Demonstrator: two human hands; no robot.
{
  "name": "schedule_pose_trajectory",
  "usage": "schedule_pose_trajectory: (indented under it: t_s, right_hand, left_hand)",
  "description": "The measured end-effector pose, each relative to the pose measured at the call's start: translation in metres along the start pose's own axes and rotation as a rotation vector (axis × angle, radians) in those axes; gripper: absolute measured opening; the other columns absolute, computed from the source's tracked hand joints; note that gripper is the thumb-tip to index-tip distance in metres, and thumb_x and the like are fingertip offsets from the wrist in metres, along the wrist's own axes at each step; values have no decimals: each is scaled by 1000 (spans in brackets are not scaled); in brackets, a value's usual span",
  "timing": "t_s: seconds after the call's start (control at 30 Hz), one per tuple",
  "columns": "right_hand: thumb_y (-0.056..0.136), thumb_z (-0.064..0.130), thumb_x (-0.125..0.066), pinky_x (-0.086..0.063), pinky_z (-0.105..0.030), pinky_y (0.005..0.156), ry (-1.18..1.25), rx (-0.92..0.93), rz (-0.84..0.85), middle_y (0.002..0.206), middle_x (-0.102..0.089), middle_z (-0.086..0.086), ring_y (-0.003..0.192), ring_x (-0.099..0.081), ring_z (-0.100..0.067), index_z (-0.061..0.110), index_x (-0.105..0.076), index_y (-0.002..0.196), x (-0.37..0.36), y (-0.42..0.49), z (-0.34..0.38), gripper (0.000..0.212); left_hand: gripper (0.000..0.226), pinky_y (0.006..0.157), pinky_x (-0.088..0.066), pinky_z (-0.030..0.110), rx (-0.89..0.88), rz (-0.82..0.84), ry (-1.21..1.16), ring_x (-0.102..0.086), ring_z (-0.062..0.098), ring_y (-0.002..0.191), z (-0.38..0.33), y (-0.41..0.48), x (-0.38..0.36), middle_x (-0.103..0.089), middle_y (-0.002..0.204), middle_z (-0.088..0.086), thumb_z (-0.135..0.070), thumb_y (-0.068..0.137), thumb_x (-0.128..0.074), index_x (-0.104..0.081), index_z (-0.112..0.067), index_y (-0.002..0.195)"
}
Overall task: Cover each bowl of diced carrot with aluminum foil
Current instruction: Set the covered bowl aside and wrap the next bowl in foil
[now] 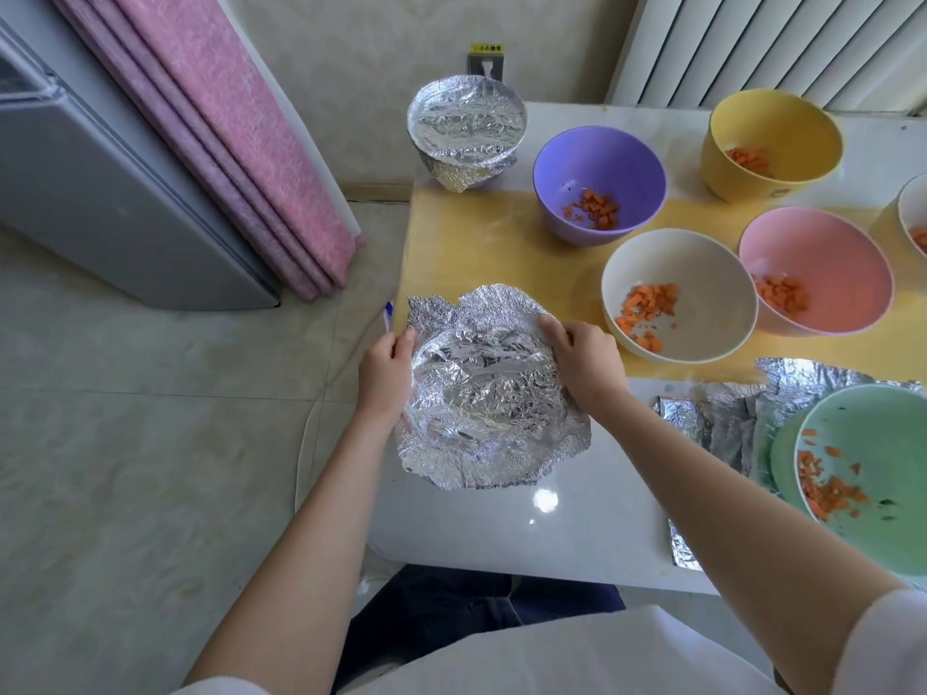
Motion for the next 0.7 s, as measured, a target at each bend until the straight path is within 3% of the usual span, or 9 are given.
schedule_pose_trajectory:
  t_s: [0.13,0.27,0.37,0.43,0.47,0.57,0.63,0.7]
  right_hand:
    - [94,53,-41,-25,-33,51,67,-27,17,53,-35,-1,53,-32,-18,15,-29,55,-3,-1,-3,55]
    - [93,55,-41,-25,-32,52,85,-34,28,53,-34,0,52,-31,-17,16,-29,55,-4,-1,-3,56]
    - [93,55,-40,-26,-33,54,85,-57,35,54,-34,-1,53,-32,-18,15,-28,55,-5,0,-5,56]
    - [94,53,-39,-25,-34,53,76,-60,37,55,-36,-1,56,-34,-19,15,-31,57,-5,-1,-6,54]
    - [95,51,-38,-26,-34,54,69,-57,28,58,-39,-1,60,-38,-21,14,-35,60,-3,-2,-5,51]
    - [96,46,-41,-33,-32,66,99,-64,-59,83,-52,-2,81,-49,-24,9,-50,94,8,-5,-4,38]
    - [96,41,-44,-36,-32,74,75,-51,-115,100,-55,-5,96,-53,-26,7,-47,112,17,-9,2,38]
    - [96,34,-48,-38,-36,88,-88,38,-154,117,-53,-11,111,-49,-29,5,-44,121,22,-11,17,38]
  left_hand:
    - [41,44,-19,22,34,14,-82,-21,13,52,1,-2,-2,-22,56,0,-21,99,-43,-28,-15,60]
    - [30,45,-21,18,114,38,-158,-25,8,56,10,-1,-6,-30,64,-2,-24,99,-43,-41,-14,71]
    - [23,53,-25,16,195,72,-220,-33,1,64,15,-3,-11,-38,73,-9,-28,98,-45,-46,-25,75]
    - [14,64,-32,18,240,73,-246,-42,1,77,15,-7,-12,-47,84,-11,-28,98,-45,-57,-21,98]
    - [14,65,-33,18,255,71,-247,-42,1,77,15,-9,-11,-47,84,-11,-27,99,-45,-56,-21,102]
    - [23,57,-29,25,234,-9,-235,-33,4,61,17,-15,-6,-37,69,-6,-27,98,-44,-52,-22,78]
    - [24,62,-30,29,236,-125,-223,-41,13,64,21,-27,-1,-48,69,2,-25,99,-42,-59,-14,86]
    - [32,67,-34,33,255,-254,-199,-53,27,78,27,-47,2,-62,86,17,-23,100,-38,-61,-2,93]
Point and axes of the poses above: each hand's wrist, its own y-axis towards the middle knuckle, its own x-axis out of the back of the hand, z = x × y, the point moved 10 cm from there along y, towards the middle knuckle
